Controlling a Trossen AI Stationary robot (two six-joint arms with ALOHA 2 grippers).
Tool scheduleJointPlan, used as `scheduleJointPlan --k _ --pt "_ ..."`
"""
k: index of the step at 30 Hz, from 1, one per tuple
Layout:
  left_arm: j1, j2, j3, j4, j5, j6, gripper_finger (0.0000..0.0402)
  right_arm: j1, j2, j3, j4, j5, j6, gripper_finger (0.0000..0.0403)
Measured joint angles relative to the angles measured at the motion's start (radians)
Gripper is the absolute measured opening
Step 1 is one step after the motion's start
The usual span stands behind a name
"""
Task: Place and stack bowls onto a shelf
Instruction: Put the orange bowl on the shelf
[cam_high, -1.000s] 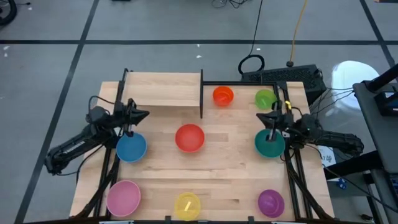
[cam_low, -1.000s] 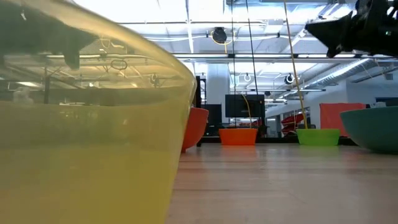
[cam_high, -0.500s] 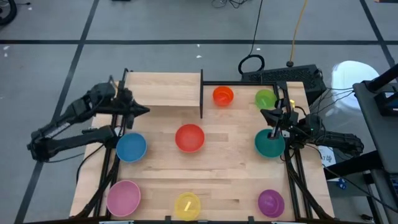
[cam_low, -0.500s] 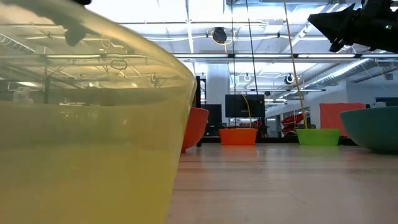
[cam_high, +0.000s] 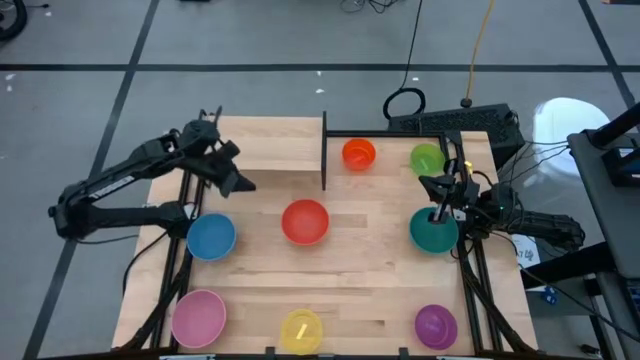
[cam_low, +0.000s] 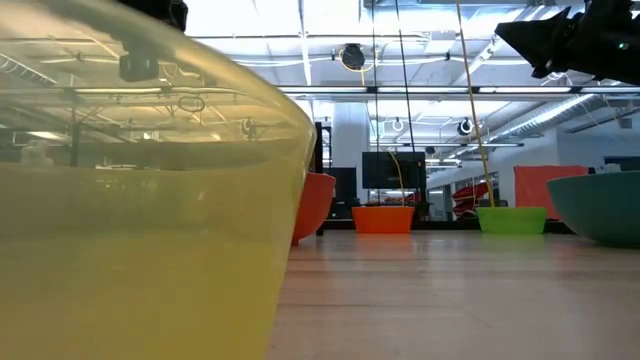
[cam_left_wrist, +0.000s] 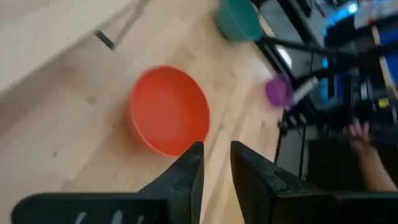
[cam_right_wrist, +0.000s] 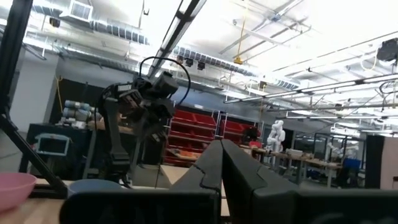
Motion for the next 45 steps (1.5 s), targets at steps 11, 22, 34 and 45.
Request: scheduleJointPlan --k 11,22,34,45 --pt "-0.224 0.011 0.0 0.008 -0.114 0.341 0.0077 0.0 0.001 0.116 -0.216 0.004 0.014 0.0" --pt "-0.384 0.139 0.0 0.013 -0.237 0.378 0.0076 0.0 0.003 0.174 -0.301 0.003 0.072 0.0" --pt "-0.424 0.152 0.0 0.147 -0.234 0.314 0.001 0.0 0.002 0.174 -0.298 0.0 0.096 0.0" --pt "-0.445 0.218 0.0 0.199 -0.235 0.432 0.0092 0.0 0.002 0.175 -0.298 0.001 0.083 0.0"
